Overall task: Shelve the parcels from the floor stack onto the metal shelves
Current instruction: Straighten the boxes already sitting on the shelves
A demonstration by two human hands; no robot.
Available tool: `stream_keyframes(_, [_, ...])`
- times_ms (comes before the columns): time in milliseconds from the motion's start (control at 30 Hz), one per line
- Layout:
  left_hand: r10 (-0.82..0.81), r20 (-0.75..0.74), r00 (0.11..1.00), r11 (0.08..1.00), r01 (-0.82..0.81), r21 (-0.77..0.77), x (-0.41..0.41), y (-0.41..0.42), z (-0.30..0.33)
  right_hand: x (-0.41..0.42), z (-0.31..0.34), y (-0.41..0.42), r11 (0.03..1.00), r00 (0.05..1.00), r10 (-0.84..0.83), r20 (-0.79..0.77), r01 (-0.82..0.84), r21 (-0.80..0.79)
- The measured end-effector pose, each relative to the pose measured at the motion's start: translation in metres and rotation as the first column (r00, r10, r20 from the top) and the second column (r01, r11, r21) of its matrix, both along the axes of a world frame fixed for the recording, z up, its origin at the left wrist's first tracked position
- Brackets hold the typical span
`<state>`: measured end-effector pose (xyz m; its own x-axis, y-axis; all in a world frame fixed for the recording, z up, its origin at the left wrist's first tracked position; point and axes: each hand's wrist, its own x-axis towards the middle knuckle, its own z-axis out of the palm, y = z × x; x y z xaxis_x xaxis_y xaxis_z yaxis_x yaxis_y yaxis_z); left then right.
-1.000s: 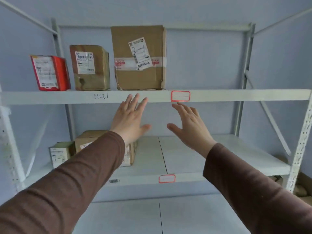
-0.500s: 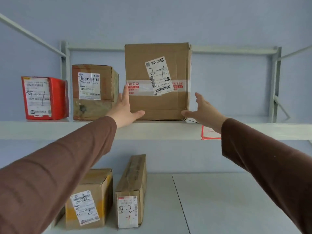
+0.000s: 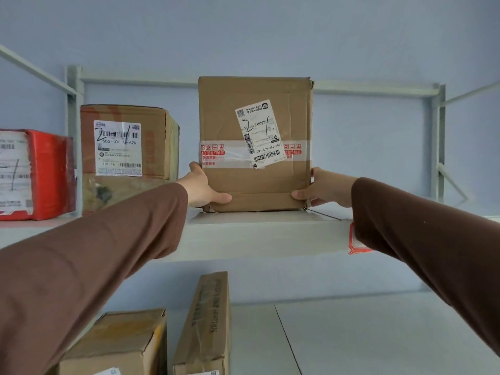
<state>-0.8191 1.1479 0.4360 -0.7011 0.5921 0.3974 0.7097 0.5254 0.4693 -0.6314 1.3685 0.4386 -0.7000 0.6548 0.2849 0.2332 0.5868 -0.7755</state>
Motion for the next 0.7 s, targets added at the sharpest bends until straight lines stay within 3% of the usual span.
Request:
stream_keyframes(433, [-0.044, 0.129, 0.991, 0.998, 0.037, 0.055, -0.030, 0.021, -0.001, -0.022, -0.006, 0.020, 1.000, 1.000, -0.008, -0.002, 0.008, -0.029])
stream_keyframes(700, [-0.105, 0.173, 0.979, 0.994, 0.098, 0.048, 0.008, -0.001, 0.000, -0.009, -0.003, 0.004, 0.997, 0.999, -0.029, 0.035, 0.032, -0.070])
